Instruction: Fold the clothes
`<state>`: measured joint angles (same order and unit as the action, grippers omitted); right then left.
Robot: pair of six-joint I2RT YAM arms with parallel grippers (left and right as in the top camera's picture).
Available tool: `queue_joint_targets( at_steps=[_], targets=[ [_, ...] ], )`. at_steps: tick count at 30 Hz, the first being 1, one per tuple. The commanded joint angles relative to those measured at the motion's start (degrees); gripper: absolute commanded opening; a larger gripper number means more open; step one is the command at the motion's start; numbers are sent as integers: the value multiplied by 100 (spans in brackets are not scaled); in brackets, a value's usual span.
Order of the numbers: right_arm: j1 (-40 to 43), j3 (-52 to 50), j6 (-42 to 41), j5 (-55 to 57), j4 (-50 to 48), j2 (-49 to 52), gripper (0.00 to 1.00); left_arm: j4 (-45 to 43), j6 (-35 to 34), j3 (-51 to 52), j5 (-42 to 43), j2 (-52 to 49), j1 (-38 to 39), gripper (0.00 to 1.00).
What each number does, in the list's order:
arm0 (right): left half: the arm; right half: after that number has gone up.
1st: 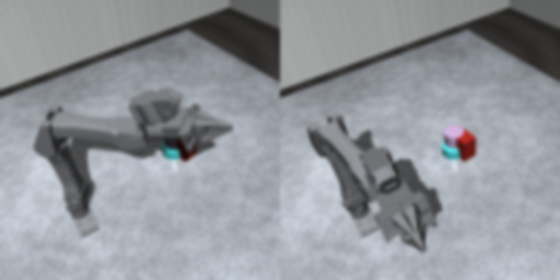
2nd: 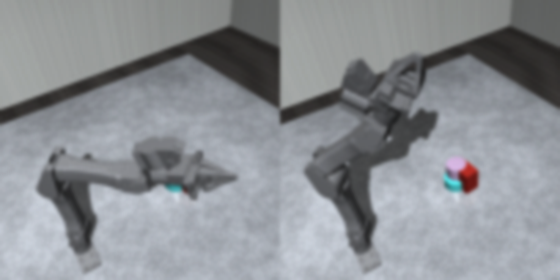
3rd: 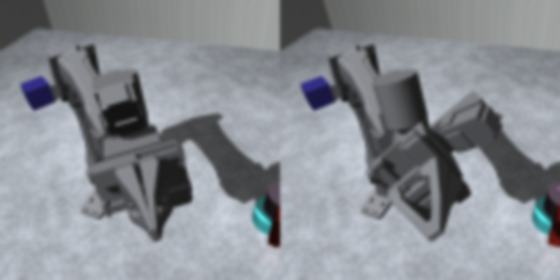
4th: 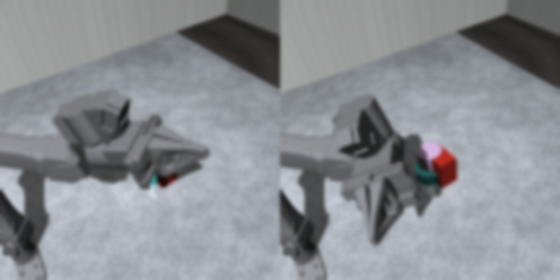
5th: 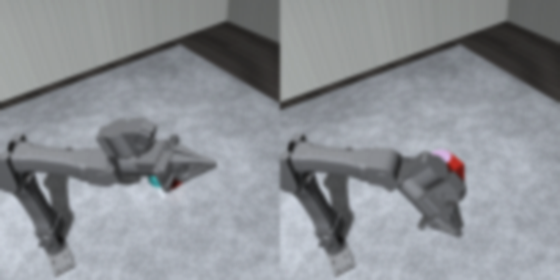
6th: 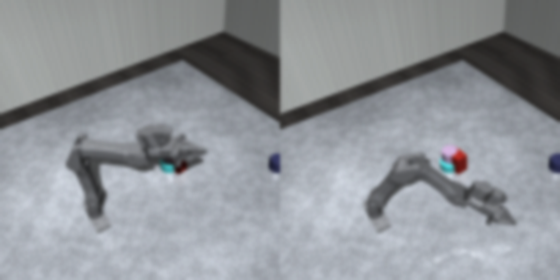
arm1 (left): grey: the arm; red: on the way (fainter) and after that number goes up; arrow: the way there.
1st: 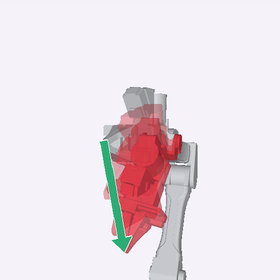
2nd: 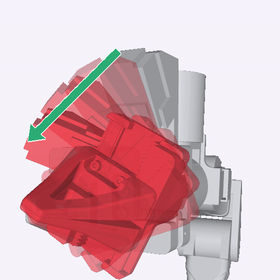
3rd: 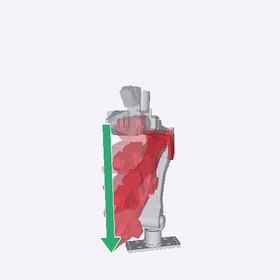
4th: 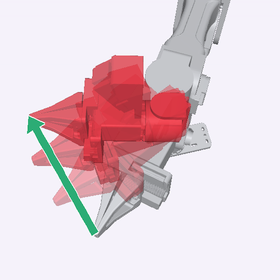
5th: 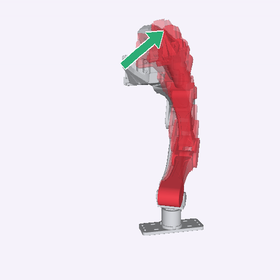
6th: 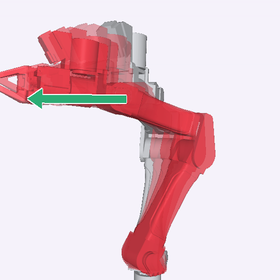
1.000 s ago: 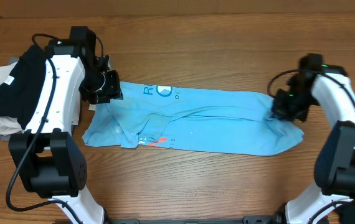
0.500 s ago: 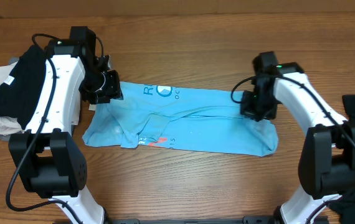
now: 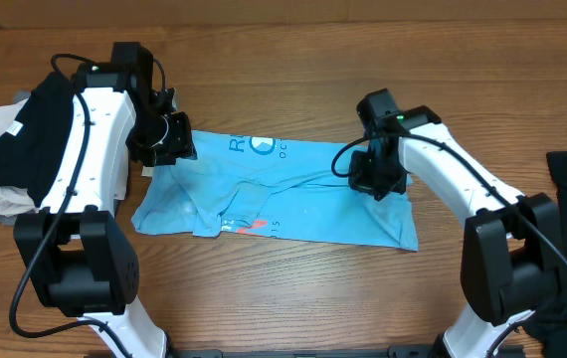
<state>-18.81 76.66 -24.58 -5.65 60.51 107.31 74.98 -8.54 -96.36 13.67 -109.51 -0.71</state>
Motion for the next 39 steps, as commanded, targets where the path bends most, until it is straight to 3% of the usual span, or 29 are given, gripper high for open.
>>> queue_joint_targets(
  at_steps=[1,5,8,10,14,23,30,39],
  targets=[
    [-63,76,-122,-192,-44,-101,10,-17,68,-17,-11,13,42,45],
    [-111,76,-249,-291,-85,-101,21,-20,68,-17,-11,13,42,45],
    [-111,76,-251,-343,-92,-101,41,-20,68,-17,-11,13,42,45],
    [-111,76,-247,-343,-109,-101,41,-20,68,-17,-11,13,42,45],
    [-63,144,4,-282,-103,-177,39,-20,68,-17,-11,13,42,45],
    [1303,352,120,61,74,-555,5,-7,85,-17,-11,13,42,46],
    [2284,-142,404,-352,-157,-511,4,-46,83,-17,-11,13,42,47],
    [1956,-1165,402,-1434,-1189,-507,4,-44,81,-17,-9,13,42,46]
  ],
)
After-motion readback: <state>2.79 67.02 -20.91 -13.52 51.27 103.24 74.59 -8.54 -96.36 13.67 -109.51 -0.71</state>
